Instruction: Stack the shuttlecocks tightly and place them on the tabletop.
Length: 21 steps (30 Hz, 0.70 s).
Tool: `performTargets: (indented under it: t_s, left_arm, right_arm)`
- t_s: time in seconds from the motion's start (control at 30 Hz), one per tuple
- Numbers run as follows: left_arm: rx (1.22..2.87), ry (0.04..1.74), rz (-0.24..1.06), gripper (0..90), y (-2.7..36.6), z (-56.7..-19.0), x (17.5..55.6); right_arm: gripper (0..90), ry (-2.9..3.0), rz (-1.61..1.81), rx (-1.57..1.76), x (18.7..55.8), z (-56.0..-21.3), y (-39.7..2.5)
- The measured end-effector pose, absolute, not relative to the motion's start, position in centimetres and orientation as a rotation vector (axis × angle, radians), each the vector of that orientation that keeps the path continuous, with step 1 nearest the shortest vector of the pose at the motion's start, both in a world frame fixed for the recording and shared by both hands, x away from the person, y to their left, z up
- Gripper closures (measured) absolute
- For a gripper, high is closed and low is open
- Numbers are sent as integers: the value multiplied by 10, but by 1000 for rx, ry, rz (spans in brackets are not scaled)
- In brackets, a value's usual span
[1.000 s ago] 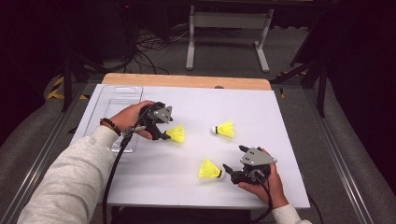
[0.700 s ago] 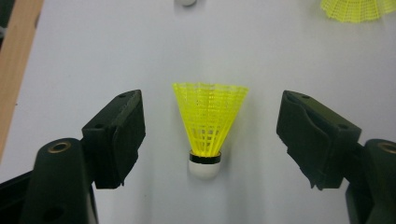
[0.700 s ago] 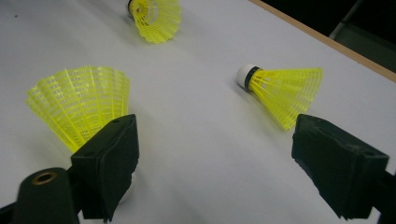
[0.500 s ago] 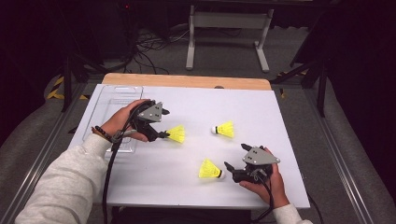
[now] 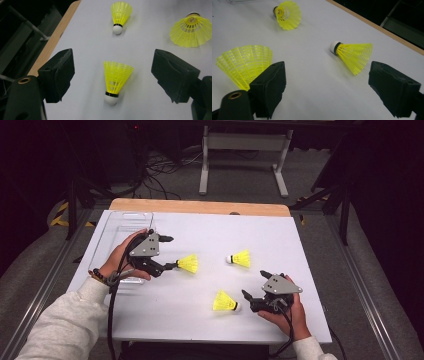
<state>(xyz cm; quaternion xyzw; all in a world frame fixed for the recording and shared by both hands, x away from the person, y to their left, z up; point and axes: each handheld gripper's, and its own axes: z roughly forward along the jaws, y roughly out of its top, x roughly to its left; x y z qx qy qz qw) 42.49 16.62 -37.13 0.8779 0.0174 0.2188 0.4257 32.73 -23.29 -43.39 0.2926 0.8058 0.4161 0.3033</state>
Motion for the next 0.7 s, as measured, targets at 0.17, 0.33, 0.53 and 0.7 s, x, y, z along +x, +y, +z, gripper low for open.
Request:
performTargets:
  t_s: [0.17,0.33,0.53,0.7]
  left_arm:
    - [2145,74,583,194,177,-374,415]
    - [2114,113,570,191,187,-380,406]
    - [2106,157,577,156,198,-387,398]
    - [2078,199,592,110,209,-393,386]
  right_arm:
    - [150,2132,1103,773,329,-431,-233]
    - [143,2139,1104,777,333,-431,-233]
    - [140,2135,1108,782,339,-428,-234]
    - [113,2148,1118,828,349,-426,-239]
